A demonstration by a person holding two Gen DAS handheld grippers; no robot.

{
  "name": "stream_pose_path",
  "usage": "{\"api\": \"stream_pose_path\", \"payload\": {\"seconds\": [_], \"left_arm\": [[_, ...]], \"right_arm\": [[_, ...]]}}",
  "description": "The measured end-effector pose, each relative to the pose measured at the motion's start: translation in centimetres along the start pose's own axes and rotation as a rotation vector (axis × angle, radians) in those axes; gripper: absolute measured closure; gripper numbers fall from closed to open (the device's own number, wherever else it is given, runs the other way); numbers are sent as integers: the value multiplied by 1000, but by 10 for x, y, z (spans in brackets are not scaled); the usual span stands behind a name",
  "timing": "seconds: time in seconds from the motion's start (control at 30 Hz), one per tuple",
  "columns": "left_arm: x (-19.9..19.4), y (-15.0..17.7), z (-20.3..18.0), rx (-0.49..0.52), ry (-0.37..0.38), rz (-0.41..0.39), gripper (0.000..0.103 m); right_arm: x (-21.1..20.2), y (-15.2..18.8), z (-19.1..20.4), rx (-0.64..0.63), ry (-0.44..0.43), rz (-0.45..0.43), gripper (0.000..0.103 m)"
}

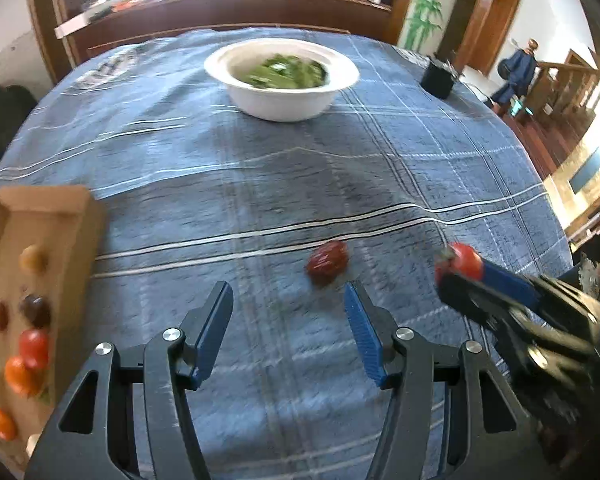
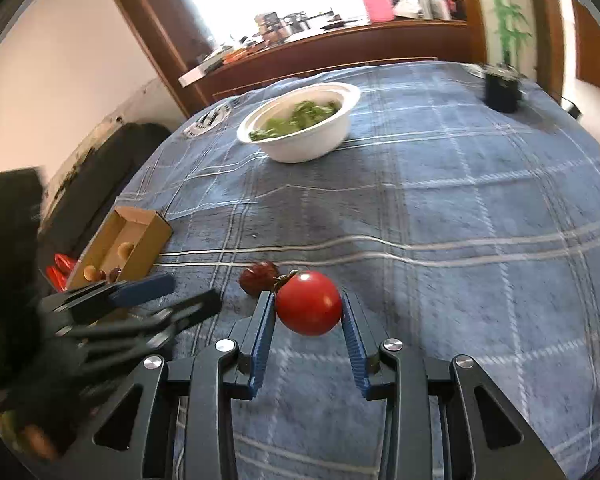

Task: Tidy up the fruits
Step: 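Grasp the red tomato with the right tool while the left tool grasps the dark red jujube, then carry the red tomato and jujube with both tools over the cardboard tray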

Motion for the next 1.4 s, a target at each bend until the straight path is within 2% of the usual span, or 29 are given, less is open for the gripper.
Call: {"api": "stream_pose_path", "payload": {"seconds": [0.17,0.2,0.23,0.27,0.3,0.33,0.43,0.6,1.0,1.2,1.4], "left_arm": [[21,-7,-19,45,-3,8,47],[26,-8,-23,55,-1,13,51],[28,-8,-24,56,1,15,64],[29,-8,-25,58,-14,9,73],[29,-8,-26,67,-19,1,80],[29,-8,-25,69,-19,-3,82],[27,-9,-17,36,17,2,83],[4,-3,0,-32,-1,-24,83],[-66,27,35,-109,-246,-122,82],[-84,42,54,-157,-301,-151,82],[-94,56,72,-193,-319,-155,82]], "right_arm": [[-17,11,-16,50,4,-16,68],[-20,13,-17,55,3,-18,68],[-23,15,-19,57,3,-19,68],[-25,16,-20,60,2,-21,68],[-27,18,-20,61,-1,-22,68],[-30,19,-20,62,-1,-25,68],[-34,22,-18,57,-3,-32,68],[-39,25,-12,47,-18,-35,68],[-33,27,26,-15,-51,-17,68],[-26,27,53,-64,-65,1,68],[-23,29,77,-108,-71,10,68]]}}
Point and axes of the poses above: each gripper's, at about its wrist camera, not at the fingertips, and x roughly the way its jaws point, z to its left, y to its underside, the point moved 3 cm from there along x, roughly the way its jaws point, and after that the axes turned 2 degrees about z, right-handed, at the moved point
